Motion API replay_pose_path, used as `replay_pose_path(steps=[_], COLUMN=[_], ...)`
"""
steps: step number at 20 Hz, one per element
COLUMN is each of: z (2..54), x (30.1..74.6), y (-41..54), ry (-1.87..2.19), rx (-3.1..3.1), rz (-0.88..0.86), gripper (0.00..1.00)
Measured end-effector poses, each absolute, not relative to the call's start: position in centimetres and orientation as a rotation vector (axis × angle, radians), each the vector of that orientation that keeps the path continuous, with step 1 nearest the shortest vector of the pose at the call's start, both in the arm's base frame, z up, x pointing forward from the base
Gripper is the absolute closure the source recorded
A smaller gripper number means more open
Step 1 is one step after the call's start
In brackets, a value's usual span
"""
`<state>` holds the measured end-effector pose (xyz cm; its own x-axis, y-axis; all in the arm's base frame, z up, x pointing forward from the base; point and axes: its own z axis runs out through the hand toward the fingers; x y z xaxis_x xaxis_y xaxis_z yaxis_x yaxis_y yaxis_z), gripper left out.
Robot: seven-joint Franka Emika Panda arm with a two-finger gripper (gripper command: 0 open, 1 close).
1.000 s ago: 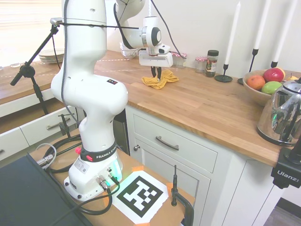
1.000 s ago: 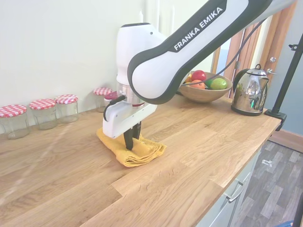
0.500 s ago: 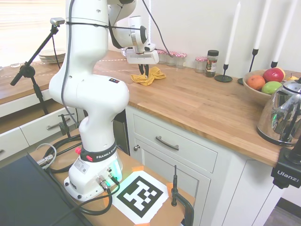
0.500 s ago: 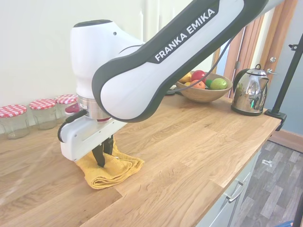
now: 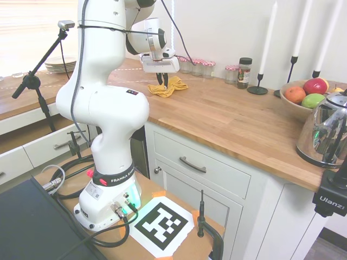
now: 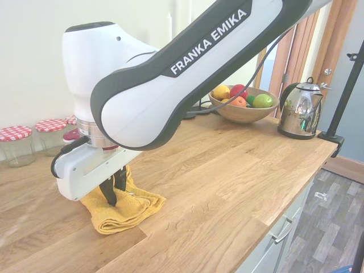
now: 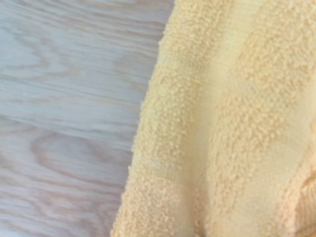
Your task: Wipe the counter
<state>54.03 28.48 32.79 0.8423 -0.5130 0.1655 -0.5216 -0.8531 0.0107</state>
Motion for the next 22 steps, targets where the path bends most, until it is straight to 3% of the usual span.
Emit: replay_pose_path(steps=[22], z=[33.17], x=[54.35], y=[28.06], ry=[-0.846], rx=[2.945], rz=[0.230], gripper=[0.00])
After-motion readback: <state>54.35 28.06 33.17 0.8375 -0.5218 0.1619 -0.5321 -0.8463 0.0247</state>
